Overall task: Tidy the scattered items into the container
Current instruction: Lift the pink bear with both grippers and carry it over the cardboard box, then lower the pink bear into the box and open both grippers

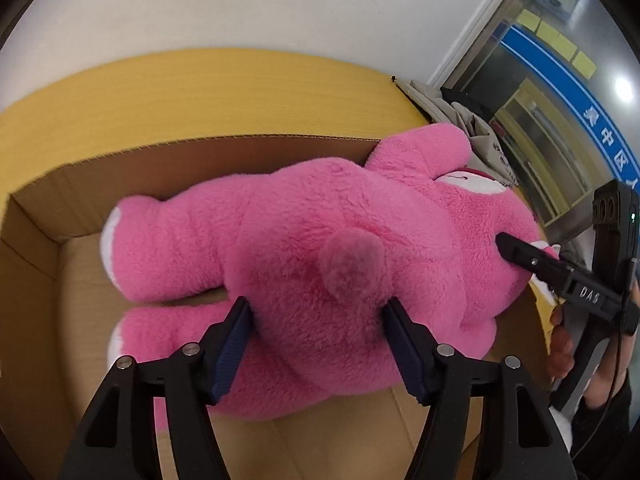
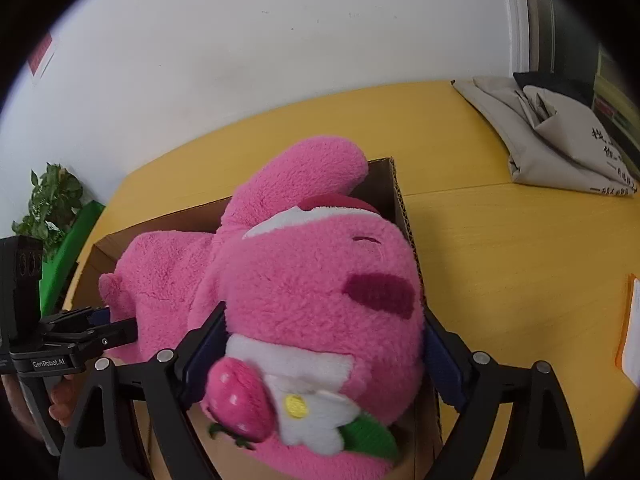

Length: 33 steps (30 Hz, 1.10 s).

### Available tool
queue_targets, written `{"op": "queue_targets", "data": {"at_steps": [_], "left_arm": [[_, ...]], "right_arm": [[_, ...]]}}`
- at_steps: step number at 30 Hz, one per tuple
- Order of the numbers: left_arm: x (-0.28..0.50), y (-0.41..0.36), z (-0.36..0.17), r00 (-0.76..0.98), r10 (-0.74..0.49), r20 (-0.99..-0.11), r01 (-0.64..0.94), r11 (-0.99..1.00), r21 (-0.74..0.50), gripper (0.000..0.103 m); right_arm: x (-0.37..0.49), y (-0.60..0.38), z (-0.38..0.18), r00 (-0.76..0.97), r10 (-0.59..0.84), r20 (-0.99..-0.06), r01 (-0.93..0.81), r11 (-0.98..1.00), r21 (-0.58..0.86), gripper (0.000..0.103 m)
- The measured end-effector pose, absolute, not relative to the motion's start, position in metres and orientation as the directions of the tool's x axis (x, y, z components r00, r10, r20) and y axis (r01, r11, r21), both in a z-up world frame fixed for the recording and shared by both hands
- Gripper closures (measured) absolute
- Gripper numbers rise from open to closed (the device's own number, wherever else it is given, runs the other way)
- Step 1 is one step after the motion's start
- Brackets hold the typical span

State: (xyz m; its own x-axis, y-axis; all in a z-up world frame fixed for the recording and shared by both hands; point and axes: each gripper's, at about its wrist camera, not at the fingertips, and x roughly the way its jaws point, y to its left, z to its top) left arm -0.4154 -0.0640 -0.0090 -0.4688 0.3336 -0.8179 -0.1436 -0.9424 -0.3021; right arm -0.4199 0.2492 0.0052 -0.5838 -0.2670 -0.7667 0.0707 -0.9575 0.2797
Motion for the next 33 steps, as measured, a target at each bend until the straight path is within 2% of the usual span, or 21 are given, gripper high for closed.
{"op": "queue_targets", "data": {"at_steps": [2, 5, 7, 9, 12, 17, 18, 20, 21, 24, 33], "left_arm": [[-0.395, -0.066, 0.012, -0.515, 0.281, -0.81, -0.13, -0.959, -0.25, 0.034], [-0.358, -0.074, 0.044, -0.581, 0.272, -0.767, -0.156, -0.962, -0.223, 0.033], [-0.331, -0.078, 0.067, -0.624, 0.24, -0.744, -0.142, -0.971, -0.194, 0.024], [-0.307, -0.082, 0.084, -0.658, 0.214, -0.722, -0.115, -0.976, -0.184, 0.02], [-0.289, -0.08, 0.096, -0.685, 0.187, -0.704, -0.094, -0.981, -0.168, 0.02], [-0.273, -0.087, 0.085, -0.681, 0.154, -0.716, -0.058, -0.986, -0.158, 0.02], [-0.272, -0.091, 0.081, -0.678, 0.151, -0.72, -0.051, -0.986, -0.159, 0.02], [-0.276, -0.092, 0.073, -0.665, 0.156, -0.731, -0.046, -0.985, -0.168, 0.02], [-0.281, -0.093, 0.069, -0.656, 0.157, -0.738, -0.049, -0.985, -0.166, 0.02], [-0.288, -0.091, 0.062, -0.649, 0.16, -0.744, -0.063, -0.986, -0.158, 0.02], [-0.302, -0.081, 0.042, -0.628, 0.23, -0.744, -0.106, -0.972, -0.211, 0.02]], "right_arm": [[-0.41, 0.253, 0.011, -0.588, -0.273, -0.761, 0.06, -0.954, 0.295, 0.014], [-0.389, 0.239, 0.036, -0.625, -0.269, -0.733, 0.116, -0.96, 0.253, 0.013], [-0.38, 0.228, 0.049, -0.643, -0.268, -0.717, 0.175, -0.963, 0.203, 0.011], [-0.38, 0.218, 0.059, -0.665, -0.249, -0.704, 0.188, -0.968, 0.165, 0.011], [-0.395, 0.204, 0.072, -0.686, -0.263, -0.678, 0.206, -0.964, 0.166, 0.011], [-0.464, 0.184, 0.07, -0.693, -0.185, -0.697, 0.185, -0.98, 0.077, 0.012], [-0.481, 0.184, 0.061, -0.668, -0.179, -0.722, 0.172, -0.981, 0.085, 0.014], [-0.51, 0.19, 0.029, -0.567, -0.144, -0.811, 0.109, -0.989, 0.099, 0.027], [-0.517, 0.192, 0.011, -0.513, -0.121, -0.85, 0.084, -0.992, 0.09, 0.028], [-0.514, 0.187, -0.005, -0.508, -0.074, -0.858, 0.103, -0.994, 0.024, 0.028], [-0.515, 0.189, -0.01, -0.422, -0.062, -0.904, 0.072, -0.997, 0.035, 0.027]]}}
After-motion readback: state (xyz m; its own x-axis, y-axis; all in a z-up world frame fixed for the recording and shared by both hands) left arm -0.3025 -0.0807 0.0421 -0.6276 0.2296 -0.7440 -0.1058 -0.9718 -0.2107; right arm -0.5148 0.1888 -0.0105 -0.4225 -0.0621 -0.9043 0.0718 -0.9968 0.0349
